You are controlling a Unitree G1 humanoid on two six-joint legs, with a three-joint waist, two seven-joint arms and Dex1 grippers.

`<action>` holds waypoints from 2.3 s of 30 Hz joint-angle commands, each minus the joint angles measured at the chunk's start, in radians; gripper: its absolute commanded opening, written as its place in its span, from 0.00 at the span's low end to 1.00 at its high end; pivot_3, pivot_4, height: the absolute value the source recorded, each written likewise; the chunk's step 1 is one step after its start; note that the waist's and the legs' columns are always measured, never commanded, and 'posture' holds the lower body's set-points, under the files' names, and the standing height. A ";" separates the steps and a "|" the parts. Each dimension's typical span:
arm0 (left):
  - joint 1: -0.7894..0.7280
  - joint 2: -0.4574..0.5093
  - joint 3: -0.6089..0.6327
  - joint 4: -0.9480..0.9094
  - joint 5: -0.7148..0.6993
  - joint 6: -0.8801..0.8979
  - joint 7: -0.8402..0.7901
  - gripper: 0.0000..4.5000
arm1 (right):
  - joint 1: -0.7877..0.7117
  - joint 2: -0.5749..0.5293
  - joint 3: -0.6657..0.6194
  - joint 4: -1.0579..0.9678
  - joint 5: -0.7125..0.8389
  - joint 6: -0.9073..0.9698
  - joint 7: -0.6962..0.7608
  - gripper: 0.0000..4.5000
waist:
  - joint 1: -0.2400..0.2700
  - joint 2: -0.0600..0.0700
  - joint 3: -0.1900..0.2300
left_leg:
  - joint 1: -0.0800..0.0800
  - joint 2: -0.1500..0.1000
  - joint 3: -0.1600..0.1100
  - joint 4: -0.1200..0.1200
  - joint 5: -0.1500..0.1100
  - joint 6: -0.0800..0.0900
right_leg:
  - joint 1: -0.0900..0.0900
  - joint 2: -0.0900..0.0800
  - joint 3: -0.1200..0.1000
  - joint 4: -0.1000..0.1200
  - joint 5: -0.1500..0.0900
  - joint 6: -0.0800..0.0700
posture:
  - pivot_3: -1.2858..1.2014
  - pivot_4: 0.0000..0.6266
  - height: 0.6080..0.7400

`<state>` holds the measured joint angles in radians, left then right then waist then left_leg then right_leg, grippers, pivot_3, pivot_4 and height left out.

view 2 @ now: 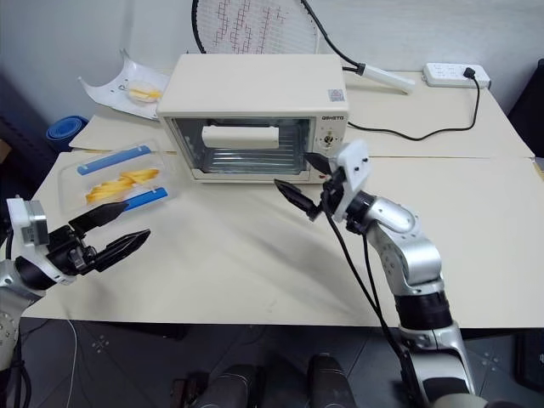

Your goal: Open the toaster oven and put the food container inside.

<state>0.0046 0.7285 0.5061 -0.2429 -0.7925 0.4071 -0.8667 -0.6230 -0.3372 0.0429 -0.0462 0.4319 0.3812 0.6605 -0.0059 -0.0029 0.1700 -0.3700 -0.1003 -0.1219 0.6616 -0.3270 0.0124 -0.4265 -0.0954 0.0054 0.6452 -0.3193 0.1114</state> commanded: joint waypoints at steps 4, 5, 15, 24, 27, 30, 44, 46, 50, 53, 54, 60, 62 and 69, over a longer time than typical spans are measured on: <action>0.015 -0.022 0.008 -0.075 -0.014 0.016 0.031 1.00 | -0.109 0.074 0.007 0.095 -0.033 -0.042 -0.011 0.99 | -0.006 0.000 0.000 | 0.000 0.000 0.000 0.000 0.000 0.000 | 0.000 0.000 0.000 0.000 0.000 0.000 | 0.52 0.24 1.00; 0.017 -0.027 0.004 -0.082 -0.012 0.018 0.039 1.00 | -0.123 0.087 0.013 0.114 -0.041 -0.055 -0.003 0.99 | -0.007 0.000 0.000 | 0.000 0.000 0.000 0.000 0.000 0.000 | -0.001 0.000 0.000 0.001 0.000 0.000 | 0.52 0.24 1.00; 0.032 -0.046 0.013 -0.109 -0.020 0.055 0.102 1.00 | -0.082 0.069 0.107 0.080 -0.091 -0.166 0.181 0.99 | -0.022 0.000 0.000 | 0.000 0.000 0.000 0.000 0.000 0.000 | -0.001 0.000 0.000 0.001 0.000 0.000 | 0.52 0.24 1.00; -0.187 0.008 0.076 0.086 -0.040 0.076 0.157 0.74 | 0.061 -0.025 0.168 0.014 -0.168 -0.275 0.282 1.00 | -0.021 0.000 0.000 | 0.000 0.001 0.000 0.001 0.000 -0.001 | -0.001 0.001 0.000 0.001 0.000 0.000 | 0.52 0.24 1.00; -0.326 0.011 -0.016 0.225 0.079 -0.005 0.148 0.54 | 0.067 -0.022 0.170 0.024 -0.184 -0.293 0.280 1.00 | -0.020 0.000 0.000 | 0.000 0.000 0.000 0.001 0.000 -0.001 | -0.001 0.001 0.000 0.001 0.000 0.000 | 0.52 0.24 1.00; -0.419 -0.001 -0.107 0.333 0.170 -0.073 0.106 0.33 | 0.067 -0.020 0.177 0.041 -0.200 -0.314 0.283 1.00 | -0.022 0.000 0.000 | 0.000 -0.001 0.000 0.001 0.000 -0.001 | -0.001 0.000 -0.001 0.002 0.000 0.000 | 0.52 0.24 1.00; -0.521 -0.071 -0.331 0.478 0.339 -0.241 -0.103 0.00 | 0.327 -0.128 0.076 -0.023 -0.195 -0.412 0.275 1.00 | -0.021 -0.001 0.000 | 0.000 -0.002 -0.001 0.001 0.000 0.000 | -0.002 0.000 -0.001 0.008 0.000 0.000 | 0.52 0.24 1.00; -0.492 -0.085 -0.333 0.460 0.354 -0.259 -0.089 0.00 | 0.414 -0.159 0.032 -0.049 -0.181 -0.424 0.269 1.00 | -0.017 -0.001 0.000 | -0.001 -0.002 -0.001 0.002 0.000 0.000 | -0.002 -0.001 -0.001 0.008 0.000 0.000 | 0.52 0.24 1.00; -0.411 -0.111 -0.360 0.421 0.414 -0.292 -0.043 0.00 | 0.566 -0.209 -0.076 -0.097 -0.142 -0.453 0.257 1.00 | -0.009 -0.001 0.000 | 0.000 -0.004 -0.001 0.004 0.000 0.000 | -0.001 -0.002 0.001 0.005 0.000 0.000 | 0.52 0.24 1.00; -0.357 -0.132 -0.364 0.398 0.452 -0.308 0.011 0.00 | 0.606 -0.208 -0.159 -0.117 -0.063 -0.479 0.263 1.00 | -0.008 -0.001 0.000 | 0.001 -0.003 0.000 0.003 0.000 0.000 | -0.001 -0.001 0.001 0.005 0.000 0.000 | 0.52 0.24 1.00; -0.342 -0.139 -0.364 0.389 0.458 -0.310 0.024 0.00 | 0.604 -0.197 -0.182 -0.122 -0.019 -0.493 0.280 1.00 | -0.009 -0.001 0.000 | 0.001 -0.002 0.001 0.003 0.000 0.000 | -0.001 -0.001 0.002 0.005 0.000 0.000 | 0.52 0.24 1.00; -0.254 -0.170 -0.327 0.317 0.443 -0.315 0.070 0.00 | 0.543 -0.187 -0.211 -0.138 0.117 -0.449 0.319 1.00 | 0.002 -0.001 0.000 | 0.001 -0.002 0.001 0.003 0.000 0.000 | -0.001 -0.001 0.002 0.004 0.000 0.000 | 0.52 0.24 1.00; -0.204 -0.179 -0.282 0.264 0.395 -0.315 0.072 0.09 | 0.508 -0.166 -0.201 -0.145 0.144 -0.449 0.320 1.00 | 0.002 -0.001 0.000 | 0.001 -0.002 0.001 0.003 0.000 0.000 | -0.001 -0.001 0.002 0.004 0.000 0.000 | 0.52 0.24 1.00; 0.108 -0.256 0.091 0.066 0.173 -0.223 0.266 0.52 | 0.428 -0.061 -0.115 -0.174 0.125 -0.491 0.309 1.00 | -0.002 -0.001 0.000 | 0.001 0.001 0.001 0.002 -0.001 -0.001 | -0.001 0.001 0.001 0.002 0.000 0.000 | 0.52 0.24 1.00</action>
<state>0.0659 0.4839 0.4875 -0.1196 -0.5520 0.1665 -0.6622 -0.1800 -0.4140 -0.0856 -0.1766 0.5412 -0.0880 0.9755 -0.0079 -0.0040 0.1697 -0.3691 -0.0990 -0.1210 0.6631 -0.3279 0.0114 -0.4273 -0.0939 0.0068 0.6473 -0.3192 0.1116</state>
